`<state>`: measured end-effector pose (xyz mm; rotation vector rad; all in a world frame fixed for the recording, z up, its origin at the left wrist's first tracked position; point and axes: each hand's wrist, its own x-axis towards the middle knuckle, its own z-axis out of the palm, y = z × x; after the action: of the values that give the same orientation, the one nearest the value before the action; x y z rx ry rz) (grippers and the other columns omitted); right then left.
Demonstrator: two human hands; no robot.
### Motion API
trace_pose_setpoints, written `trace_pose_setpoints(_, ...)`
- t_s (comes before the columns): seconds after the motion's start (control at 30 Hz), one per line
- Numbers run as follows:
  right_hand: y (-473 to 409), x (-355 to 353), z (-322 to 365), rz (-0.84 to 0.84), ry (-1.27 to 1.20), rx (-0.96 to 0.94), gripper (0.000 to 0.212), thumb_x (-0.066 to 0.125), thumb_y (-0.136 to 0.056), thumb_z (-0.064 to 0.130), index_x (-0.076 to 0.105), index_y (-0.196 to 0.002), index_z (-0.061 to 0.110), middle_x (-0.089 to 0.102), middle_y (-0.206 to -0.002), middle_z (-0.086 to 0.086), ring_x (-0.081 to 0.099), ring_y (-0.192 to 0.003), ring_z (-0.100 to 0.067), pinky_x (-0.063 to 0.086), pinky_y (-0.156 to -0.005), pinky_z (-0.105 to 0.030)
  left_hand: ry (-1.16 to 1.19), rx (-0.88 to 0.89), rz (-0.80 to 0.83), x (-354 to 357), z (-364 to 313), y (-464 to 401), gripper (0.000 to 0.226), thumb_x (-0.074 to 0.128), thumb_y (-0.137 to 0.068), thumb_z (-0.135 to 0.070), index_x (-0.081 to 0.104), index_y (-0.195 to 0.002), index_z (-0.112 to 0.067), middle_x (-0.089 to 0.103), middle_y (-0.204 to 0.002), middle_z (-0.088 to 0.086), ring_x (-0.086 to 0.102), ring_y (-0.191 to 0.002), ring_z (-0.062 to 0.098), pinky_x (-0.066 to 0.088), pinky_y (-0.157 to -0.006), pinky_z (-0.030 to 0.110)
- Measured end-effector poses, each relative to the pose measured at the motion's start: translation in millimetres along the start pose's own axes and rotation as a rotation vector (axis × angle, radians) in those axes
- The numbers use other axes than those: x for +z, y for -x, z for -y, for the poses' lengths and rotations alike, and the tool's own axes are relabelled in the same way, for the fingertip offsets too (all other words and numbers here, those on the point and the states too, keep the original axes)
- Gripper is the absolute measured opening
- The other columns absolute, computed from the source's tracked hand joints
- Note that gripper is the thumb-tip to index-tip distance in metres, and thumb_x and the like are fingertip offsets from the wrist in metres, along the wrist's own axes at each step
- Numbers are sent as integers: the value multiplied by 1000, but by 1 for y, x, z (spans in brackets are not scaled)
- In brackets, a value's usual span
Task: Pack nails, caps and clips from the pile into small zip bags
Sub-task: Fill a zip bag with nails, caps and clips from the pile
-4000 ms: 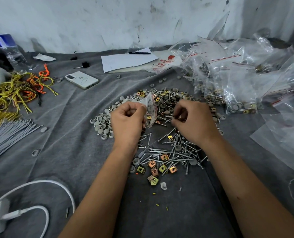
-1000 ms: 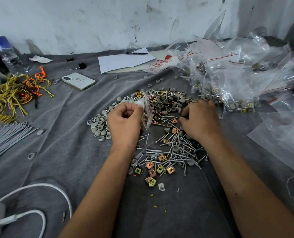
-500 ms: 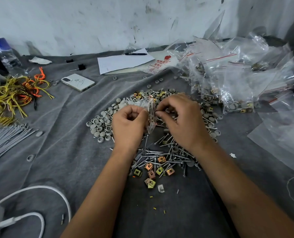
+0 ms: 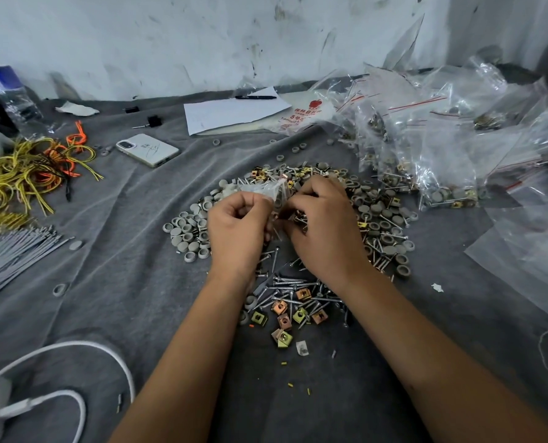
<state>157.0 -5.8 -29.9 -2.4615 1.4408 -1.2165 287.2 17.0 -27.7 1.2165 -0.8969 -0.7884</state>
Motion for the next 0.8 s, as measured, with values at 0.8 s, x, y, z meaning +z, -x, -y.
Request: trace_pose_setpoints(0.8,-6,1,-17,331,233,114,38,66,-94,49,70,-113,17,59,-114,-6,42,-124,-29,43,-104,-42,-17,49,-203,-7,-2,-4,14,67,-86,-10,68,-72,-14,58,-55,-6,50,-55,12,44,-56,28)
